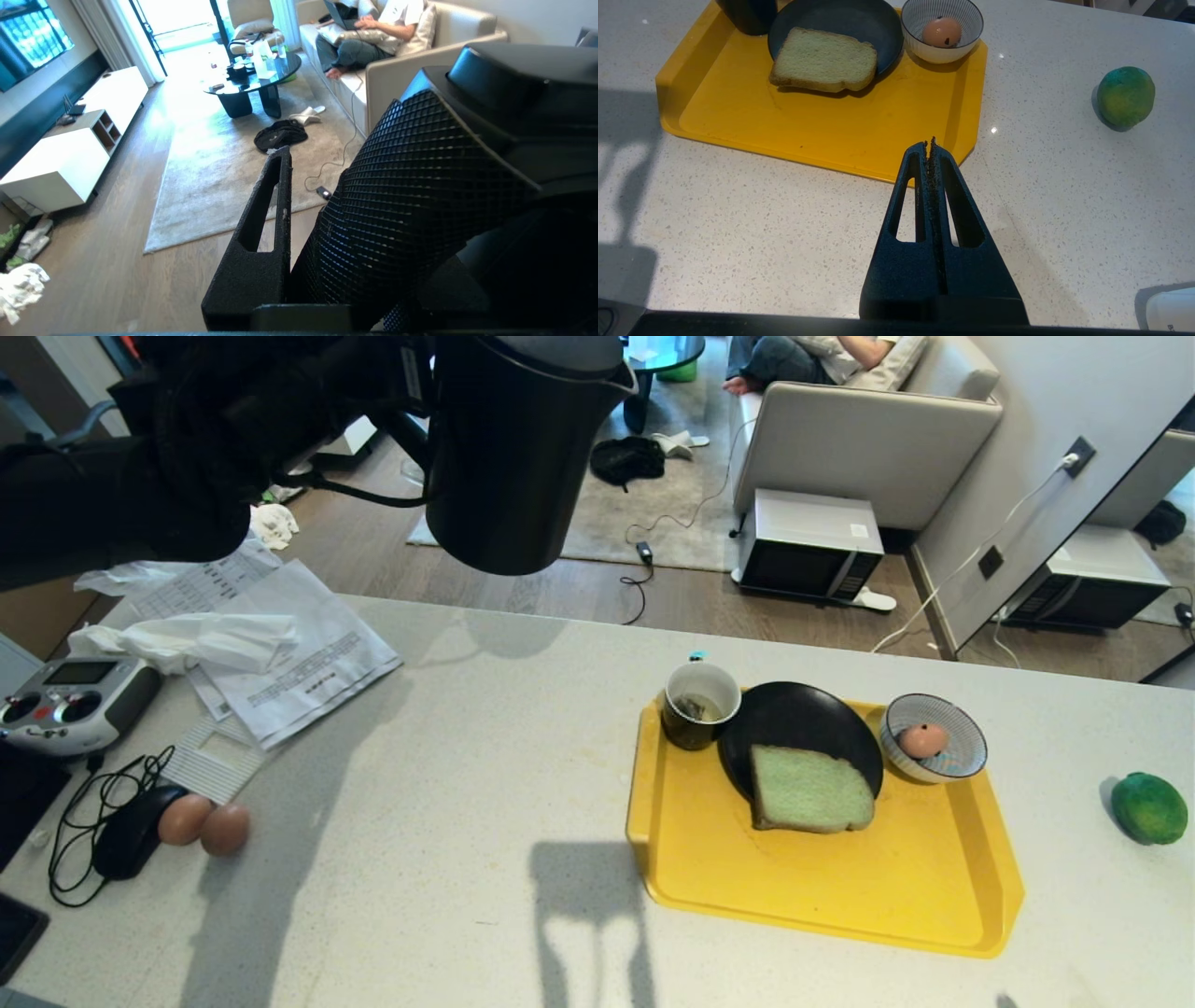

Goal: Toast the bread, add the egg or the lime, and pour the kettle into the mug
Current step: Pour water into a cup

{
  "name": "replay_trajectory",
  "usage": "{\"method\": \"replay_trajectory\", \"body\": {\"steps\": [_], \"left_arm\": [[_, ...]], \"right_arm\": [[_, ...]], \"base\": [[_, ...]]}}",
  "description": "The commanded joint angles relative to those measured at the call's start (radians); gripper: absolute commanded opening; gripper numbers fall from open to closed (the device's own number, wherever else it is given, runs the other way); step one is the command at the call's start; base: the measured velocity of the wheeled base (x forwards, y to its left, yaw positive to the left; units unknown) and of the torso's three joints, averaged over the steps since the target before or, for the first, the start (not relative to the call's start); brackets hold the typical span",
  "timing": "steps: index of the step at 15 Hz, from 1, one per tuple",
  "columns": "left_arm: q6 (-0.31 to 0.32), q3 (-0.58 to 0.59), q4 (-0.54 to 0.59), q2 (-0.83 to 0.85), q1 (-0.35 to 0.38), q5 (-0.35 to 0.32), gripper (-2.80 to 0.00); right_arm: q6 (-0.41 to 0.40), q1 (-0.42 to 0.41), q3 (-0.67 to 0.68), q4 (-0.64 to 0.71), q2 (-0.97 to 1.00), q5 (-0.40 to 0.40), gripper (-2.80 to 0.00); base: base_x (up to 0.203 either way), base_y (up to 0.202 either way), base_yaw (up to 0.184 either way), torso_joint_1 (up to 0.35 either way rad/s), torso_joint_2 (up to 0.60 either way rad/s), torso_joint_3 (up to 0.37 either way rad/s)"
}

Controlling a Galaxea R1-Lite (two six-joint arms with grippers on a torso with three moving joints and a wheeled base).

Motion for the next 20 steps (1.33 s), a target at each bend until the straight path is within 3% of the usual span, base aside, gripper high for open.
{"method": "replay_trajectory", "body": {"steps": [1, 7, 15, 20], "left_arm": [[-0.013, 0.0, -0.025, -0.032, 0.003, 0.007, -2.8], [-0.014, 0.0, -0.033, -0.032, 0.011, 0.008, -2.8], [-0.01, 0.0, -0.033, -0.035, 0.012, 0.013, -2.8], [0.002, 0.006, -0.028, -0.033, 0.03, 0.022, -2.8]], "right_arm": [[0.0, 0.0, 0.002, -0.001, 0.0, 0.0, -2.8], [0.001, 0.0, 0.0, -0.001, 0.001, 0.0, -2.8], [0.0, 0.0, 0.002, -0.001, 0.0, 0.0, -2.8], [0.0, 0.0, 0.0, -0.001, 0.0, 0.0, -2.8]], "base": [[0.0, 0.0, 0.0, 0.0, 0.0, 0.0], [0.0, 0.0, 0.0, 0.0, 0.0, 0.0], [0.002, 0.007, -0.144, 0.004, 0.0, 0.002], [0.0, 0.0, 0.0, 0.0, 0.0, 0.0]]}}
